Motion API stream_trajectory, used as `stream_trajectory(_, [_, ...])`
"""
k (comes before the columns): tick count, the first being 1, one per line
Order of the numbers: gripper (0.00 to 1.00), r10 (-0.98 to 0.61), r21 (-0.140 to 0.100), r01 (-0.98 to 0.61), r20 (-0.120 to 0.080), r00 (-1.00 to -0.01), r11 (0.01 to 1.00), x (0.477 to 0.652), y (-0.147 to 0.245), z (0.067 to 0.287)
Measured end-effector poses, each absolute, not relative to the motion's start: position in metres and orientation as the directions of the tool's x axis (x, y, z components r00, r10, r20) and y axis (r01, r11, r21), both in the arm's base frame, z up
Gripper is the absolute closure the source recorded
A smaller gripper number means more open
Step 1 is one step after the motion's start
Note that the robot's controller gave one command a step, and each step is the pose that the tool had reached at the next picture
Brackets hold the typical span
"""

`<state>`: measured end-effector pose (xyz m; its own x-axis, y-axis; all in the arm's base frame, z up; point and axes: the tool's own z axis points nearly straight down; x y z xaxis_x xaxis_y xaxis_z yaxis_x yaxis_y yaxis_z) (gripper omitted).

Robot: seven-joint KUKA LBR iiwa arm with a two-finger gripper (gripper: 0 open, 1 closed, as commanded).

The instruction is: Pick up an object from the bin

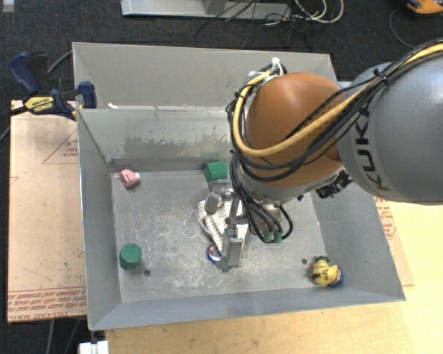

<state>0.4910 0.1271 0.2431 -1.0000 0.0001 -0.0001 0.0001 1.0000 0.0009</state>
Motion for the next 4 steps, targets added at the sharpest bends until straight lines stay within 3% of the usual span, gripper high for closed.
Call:
stream_trajectory(1, [0.00,-0.134,0.000,-0.134,0.008,-0.991,0.991,0.527,0.076,0.176])
stream_trajectory(2, [0.00,-0.173,0.002,-0.173,0.002,-0.985,0.985,0.525,0.091,0.140])
stream_trajectory(3, [0.00,-0.295,0.002,-0.295,0.009,-0.956,0.956,0.531,0.073,0.116])
stream_trajectory(4, [0.00,-0.364,0.004,-0.364,0.001,-0.931,0.931,0.556,0.059,0.086])
